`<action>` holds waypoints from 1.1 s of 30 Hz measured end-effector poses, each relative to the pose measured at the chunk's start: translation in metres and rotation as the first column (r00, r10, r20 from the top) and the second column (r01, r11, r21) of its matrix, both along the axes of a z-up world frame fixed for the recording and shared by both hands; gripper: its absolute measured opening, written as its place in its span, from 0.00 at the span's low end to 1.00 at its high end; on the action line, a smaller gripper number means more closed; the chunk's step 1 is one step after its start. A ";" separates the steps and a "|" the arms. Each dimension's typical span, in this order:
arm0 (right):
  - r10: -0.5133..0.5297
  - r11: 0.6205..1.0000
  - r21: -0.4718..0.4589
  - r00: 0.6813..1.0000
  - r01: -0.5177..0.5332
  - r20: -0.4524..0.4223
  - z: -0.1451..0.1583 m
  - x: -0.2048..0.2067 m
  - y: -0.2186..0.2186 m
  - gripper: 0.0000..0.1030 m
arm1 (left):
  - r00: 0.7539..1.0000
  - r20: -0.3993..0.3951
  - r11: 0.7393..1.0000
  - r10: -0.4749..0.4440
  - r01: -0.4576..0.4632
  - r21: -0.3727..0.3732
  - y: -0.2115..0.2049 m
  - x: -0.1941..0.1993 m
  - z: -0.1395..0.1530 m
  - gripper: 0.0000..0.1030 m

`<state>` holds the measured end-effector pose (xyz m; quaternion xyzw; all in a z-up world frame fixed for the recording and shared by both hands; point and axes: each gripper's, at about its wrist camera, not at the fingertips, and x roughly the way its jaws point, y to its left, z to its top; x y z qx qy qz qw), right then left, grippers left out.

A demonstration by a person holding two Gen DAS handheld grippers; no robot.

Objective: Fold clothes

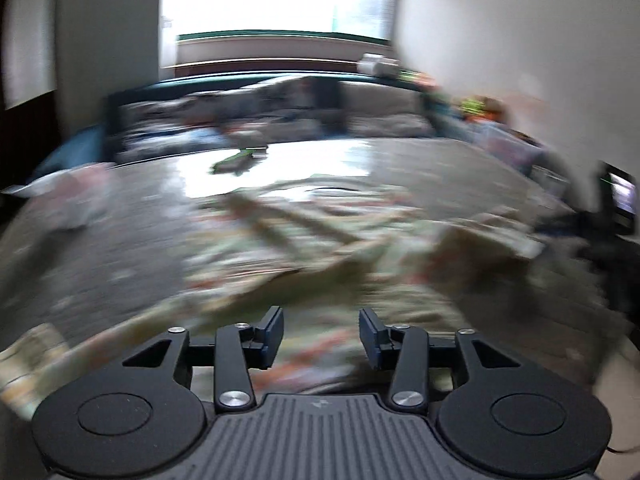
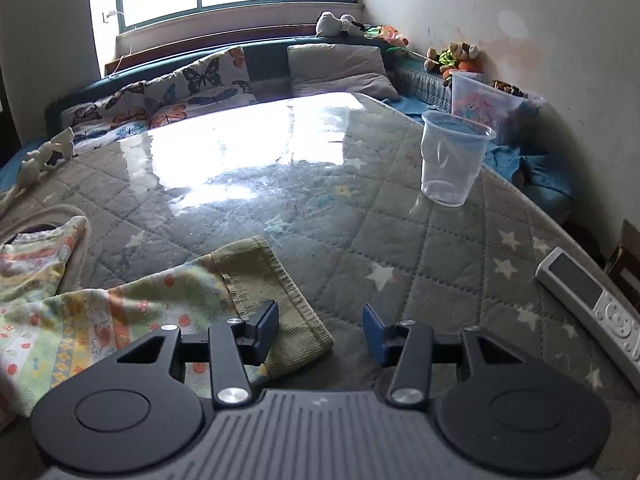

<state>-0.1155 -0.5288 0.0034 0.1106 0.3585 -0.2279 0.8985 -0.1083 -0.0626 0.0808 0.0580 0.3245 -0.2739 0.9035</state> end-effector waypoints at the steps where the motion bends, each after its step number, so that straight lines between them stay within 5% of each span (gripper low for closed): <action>1: 0.001 1.000 0.009 1.000 -0.001 0.005 0.000 -0.001 -0.001 0.46 | 0.999 -0.004 0.999 -0.054 0.054 0.004 -0.015 -0.002 -0.001 0.47; 8: -0.005 0.999 0.045 1.000 0.004 0.024 0.001 -0.008 -0.009 0.45 | 0.963 0.007 0.959 -0.268 0.266 0.100 -0.088 -0.020 -0.021 0.53; 12: -0.001 0.999 0.045 1.000 0.000 0.026 -0.001 -0.008 -0.009 0.44 | 0.959 0.013 0.939 -0.284 0.276 0.205 -0.113 -0.018 -0.040 0.53; 14: -0.002 0.999 0.048 1.000 0.000 0.031 -0.001 -0.007 -0.009 0.38 | 0.959 0.025 0.931 -0.281 0.266 0.250 -0.120 -0.015 -0.047 0.50; 16: 0.006 0.999 0.051 0.999 -0.008 0.037 -0.002 -0.006 -0.008 0.32 | 0.958 0.009 0.926 -0.285 0.273 0.260 -0.122 -0.010 -0.053 0.31; 21: 0.013 0.998 0.056 0.999 -0.015 0.042 -0.001 -0.006 -0.004 0.11 | 0.959 -0.038 0.930 -0.280 0.281 0.239 -0.115 0.001 -0.058 0.03; 27: 0.006 1.000 0.015 0.998 -0.007 0.068 0.014 -0.018 0.002 0.06 | 0.946 -0.079 0.942 -0.313 0.320 0.104 -0.085 0.011 -0.027 0.01; 33: -0.012 0.995 -0.095 0.996 0.020 0.083 0.046 -0.050 0.008 0.05 | 0.901 -0.139 0.909 -0.412 0.417 0.011 -0.054 -0.002 -0.009 0.01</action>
